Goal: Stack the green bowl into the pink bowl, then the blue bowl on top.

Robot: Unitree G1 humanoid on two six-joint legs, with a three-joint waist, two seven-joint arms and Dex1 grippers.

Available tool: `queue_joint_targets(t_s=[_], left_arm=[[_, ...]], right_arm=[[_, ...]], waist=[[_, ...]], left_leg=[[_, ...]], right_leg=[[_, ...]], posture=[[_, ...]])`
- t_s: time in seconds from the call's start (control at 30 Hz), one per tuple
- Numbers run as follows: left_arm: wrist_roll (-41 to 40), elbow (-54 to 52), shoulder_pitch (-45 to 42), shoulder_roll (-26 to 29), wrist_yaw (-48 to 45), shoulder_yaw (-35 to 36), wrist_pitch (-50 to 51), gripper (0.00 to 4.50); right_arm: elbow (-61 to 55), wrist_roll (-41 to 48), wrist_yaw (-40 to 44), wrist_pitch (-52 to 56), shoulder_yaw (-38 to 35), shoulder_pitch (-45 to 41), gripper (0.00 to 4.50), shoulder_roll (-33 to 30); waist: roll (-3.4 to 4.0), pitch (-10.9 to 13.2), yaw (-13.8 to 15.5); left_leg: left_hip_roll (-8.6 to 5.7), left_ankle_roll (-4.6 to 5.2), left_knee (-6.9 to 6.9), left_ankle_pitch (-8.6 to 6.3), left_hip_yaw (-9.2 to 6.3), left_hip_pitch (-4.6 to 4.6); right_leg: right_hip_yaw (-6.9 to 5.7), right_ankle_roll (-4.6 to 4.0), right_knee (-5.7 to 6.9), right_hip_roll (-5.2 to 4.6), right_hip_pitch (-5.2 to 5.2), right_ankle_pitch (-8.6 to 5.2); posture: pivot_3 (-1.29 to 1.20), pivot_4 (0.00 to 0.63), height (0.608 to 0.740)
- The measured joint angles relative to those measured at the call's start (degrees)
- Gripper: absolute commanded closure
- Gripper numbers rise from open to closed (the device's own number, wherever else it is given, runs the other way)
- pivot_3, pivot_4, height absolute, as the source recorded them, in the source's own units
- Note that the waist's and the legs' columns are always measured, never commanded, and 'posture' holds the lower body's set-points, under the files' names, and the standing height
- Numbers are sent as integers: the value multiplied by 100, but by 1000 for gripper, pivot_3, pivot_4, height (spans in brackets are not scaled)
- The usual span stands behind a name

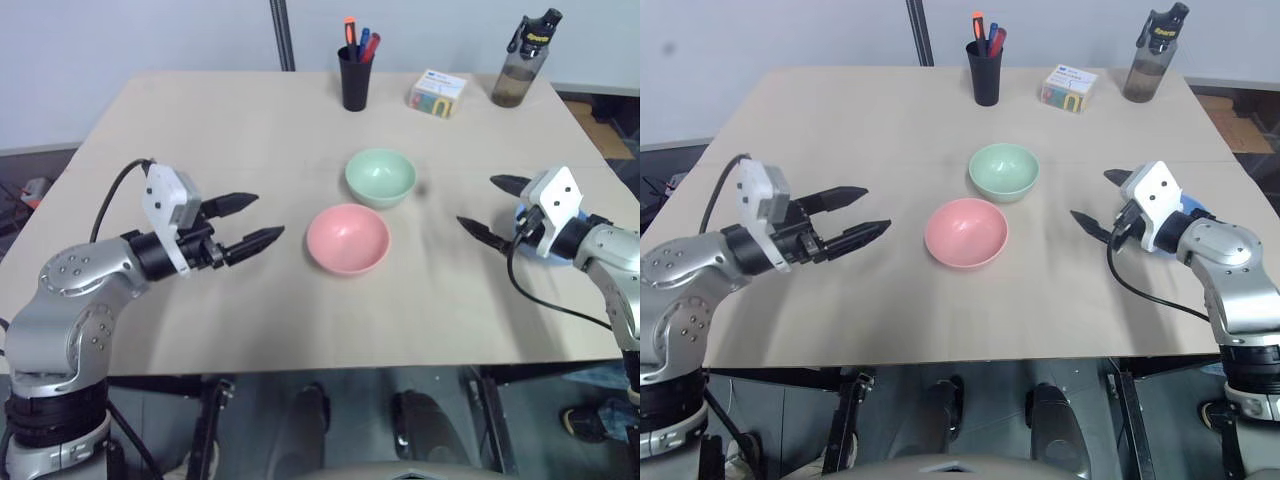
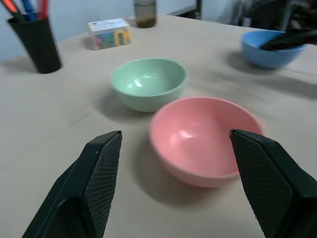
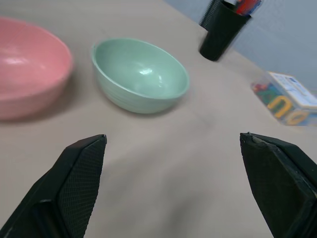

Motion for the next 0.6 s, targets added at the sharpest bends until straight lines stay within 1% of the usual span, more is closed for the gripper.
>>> queue_joint_targets(t_s=[0.13, 0.23, 0.33, 0.47, 0.5, 0.53, 0.6], left_arm=[[-60, 27, 98, -404, 176, 94, -401, 793], [-150, 78, 141, -413, 143, 94, -493, 793], [-493, 145, 144, -412, 83, 151, -486, 793], [-955, 181, 218, -324, 29, 256, -316, 793], [-1097, 174, 272, -274, -11, 286, -212, 297], [-1202, 163, 326, -224, -20, 307, -122, 106], [-1233, 132, 425, -147, 110, 356, -25, 34]], right_arm=[[213, -267, -138, -82, 121, -218, 0, 85], [280, -413, -127, -106, 294, -279, 0, 134], [516, -498, -24, -167, 525, -360, 0, 264], [1148, -790, 142, -681, 1011, -1013, 0, 563], [1396, -940, 150, -859, 1164, -1258, 0, 641], [1654, -1081, 159, -1041, 1305, -1471, 0, 717], [2518, -1426, 215, -1540, 1635, -2040, 0, 992]], waist=[[1, -1, -23], [1, -1, -42], [1, -1, -49], [2, -1, -105], [3, 0, -119], [3, 0, -118], [-1, -2, -108]], left_leg=[[2, 0, 0, 0, -1, 2], [2, 0, -1, 0, -1, 1], [1, 0, 0, 0, -1, -1], [4, 0, 0, 0, 3, 5], [4, 0, 0, 0, 3, 6], [4, 0, -1, 0, 1, 5], [4, 0, -2, 0, 0, 7]], right_leg=[[0, -12, 2, 2, 0, 4], [0, -8, 1, 2, 0, 16], [0, -9, 0, 1, 0, 15], [2, -2, 3, 3, -1, 10], [2, -2, 3, 3, -1, 10], [1, -2, 4, 4, -1, 10], [1, -8, 2, 5, -1, 15]], posture=[[0, 150, 740], [0, 150, 740], [0, 150, 740], [0, 150, 740], [0, 150, 740], [0, 150, 740], [0, 150, 740]])
